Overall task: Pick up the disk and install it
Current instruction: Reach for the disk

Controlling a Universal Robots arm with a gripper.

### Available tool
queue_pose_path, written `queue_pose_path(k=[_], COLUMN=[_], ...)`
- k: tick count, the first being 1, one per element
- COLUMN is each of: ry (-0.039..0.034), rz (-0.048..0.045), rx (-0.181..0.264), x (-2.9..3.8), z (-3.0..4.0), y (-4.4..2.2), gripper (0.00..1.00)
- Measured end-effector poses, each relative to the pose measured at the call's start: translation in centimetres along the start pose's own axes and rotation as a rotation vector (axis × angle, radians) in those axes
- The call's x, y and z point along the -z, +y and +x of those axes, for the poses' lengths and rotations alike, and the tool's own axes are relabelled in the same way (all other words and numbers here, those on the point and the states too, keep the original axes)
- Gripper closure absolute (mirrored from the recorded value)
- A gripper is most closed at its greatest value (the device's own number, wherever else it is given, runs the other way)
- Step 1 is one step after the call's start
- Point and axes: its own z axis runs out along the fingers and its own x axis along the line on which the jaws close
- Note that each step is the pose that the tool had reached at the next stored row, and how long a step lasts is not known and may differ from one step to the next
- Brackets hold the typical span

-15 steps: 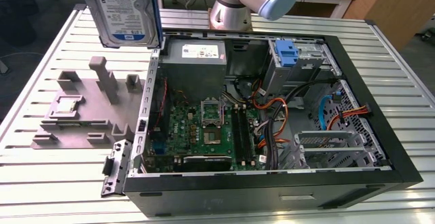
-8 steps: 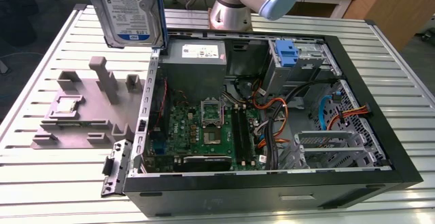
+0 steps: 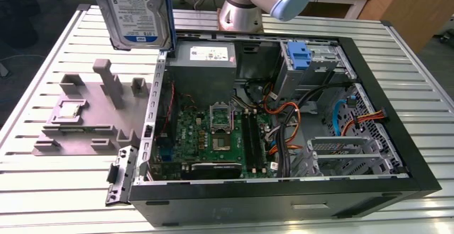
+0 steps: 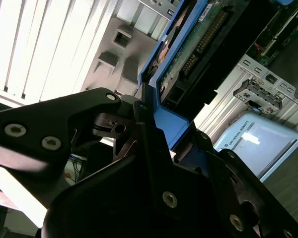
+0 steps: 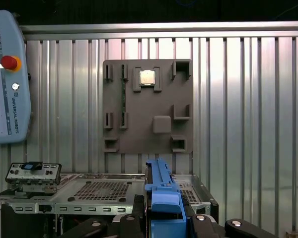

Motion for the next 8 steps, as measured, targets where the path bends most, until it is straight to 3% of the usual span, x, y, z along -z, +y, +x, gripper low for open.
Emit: queue_pose_path(k=[8], ry=[0.0001], rz=[-0.0001], rx=[0.0], x=[-0.01], z=[-0.01], y=[-0.78], gripper=[0.63])
